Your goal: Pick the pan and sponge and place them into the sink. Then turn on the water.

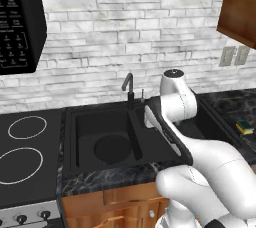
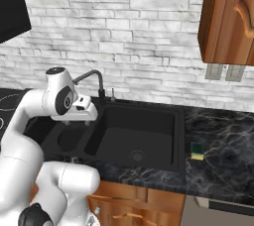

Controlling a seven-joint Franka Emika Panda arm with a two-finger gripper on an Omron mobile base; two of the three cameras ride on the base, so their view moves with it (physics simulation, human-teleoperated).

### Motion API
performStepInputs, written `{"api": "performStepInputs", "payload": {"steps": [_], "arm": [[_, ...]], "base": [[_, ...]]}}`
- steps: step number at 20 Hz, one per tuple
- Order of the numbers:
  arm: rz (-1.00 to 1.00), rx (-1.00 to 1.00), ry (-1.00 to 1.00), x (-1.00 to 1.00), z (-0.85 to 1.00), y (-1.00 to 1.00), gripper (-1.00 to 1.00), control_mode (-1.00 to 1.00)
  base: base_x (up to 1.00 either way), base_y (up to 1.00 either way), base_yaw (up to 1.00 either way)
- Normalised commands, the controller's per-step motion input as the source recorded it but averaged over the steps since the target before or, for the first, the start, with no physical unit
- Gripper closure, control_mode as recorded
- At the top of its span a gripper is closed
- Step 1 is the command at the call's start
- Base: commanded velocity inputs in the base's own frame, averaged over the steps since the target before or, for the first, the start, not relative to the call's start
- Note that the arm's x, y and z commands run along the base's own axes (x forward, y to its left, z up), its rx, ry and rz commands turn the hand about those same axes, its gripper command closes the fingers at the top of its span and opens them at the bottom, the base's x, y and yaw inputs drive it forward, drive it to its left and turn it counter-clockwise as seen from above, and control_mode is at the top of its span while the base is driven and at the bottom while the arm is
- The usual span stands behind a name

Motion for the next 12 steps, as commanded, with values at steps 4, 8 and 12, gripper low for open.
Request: {"api": "performStepInputs", "payload": {"steps": [4, 8, 12], "arm": [[0.07, 0.00, -0.04, -0.09, 0.04, -0.34, -1.00, -1.00], [0.04, 0.00, -0.03, -0.09, 0.10, -0.37, -1.00, -1.00], [0.05, 0.01, -0.01, -0.04, 0.10, -0.40, -1.00, -1.00]], "base": [[0.00, 0.00, 0.00], [0.00, 0.00, 0.00], [0.00, 0.00, 0.00]]}}
